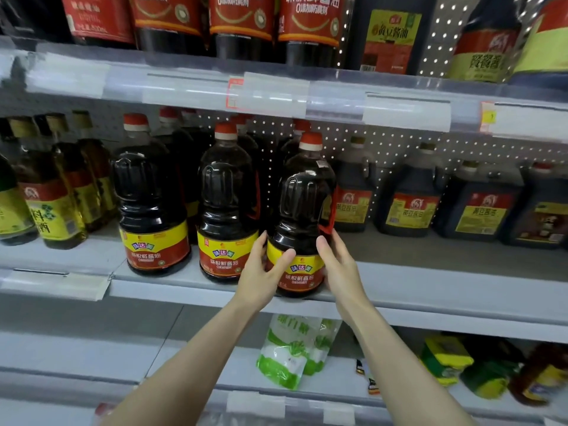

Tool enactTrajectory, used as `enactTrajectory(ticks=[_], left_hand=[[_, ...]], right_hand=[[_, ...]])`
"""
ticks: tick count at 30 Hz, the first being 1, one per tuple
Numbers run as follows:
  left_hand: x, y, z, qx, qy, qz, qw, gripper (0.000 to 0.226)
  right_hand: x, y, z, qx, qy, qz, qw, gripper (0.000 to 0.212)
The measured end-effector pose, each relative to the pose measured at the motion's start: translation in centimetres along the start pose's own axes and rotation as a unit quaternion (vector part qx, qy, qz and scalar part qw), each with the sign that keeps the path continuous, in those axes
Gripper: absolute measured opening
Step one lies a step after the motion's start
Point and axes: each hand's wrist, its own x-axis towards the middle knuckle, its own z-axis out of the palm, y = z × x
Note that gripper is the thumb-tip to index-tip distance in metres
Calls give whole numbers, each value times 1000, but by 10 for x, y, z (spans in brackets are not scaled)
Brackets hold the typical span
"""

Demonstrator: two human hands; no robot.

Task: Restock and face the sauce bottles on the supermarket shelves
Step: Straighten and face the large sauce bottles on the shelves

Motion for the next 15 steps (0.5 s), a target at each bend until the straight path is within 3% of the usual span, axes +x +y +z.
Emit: enactTrajectory(ticks=[5,9,15], left_hand=[[3,-7,-1,11,1,-5,1000,71],[-3,-19,-5,10,9,-26,1000,67],[-4,-29,-2,43,21,-14,999,73]], right_hand=[[9,6,-3,-1,0,6,1000,57],[4,16,-9,14,10,27,999,70],[-4,32,-10,12,27,28,999,37]])
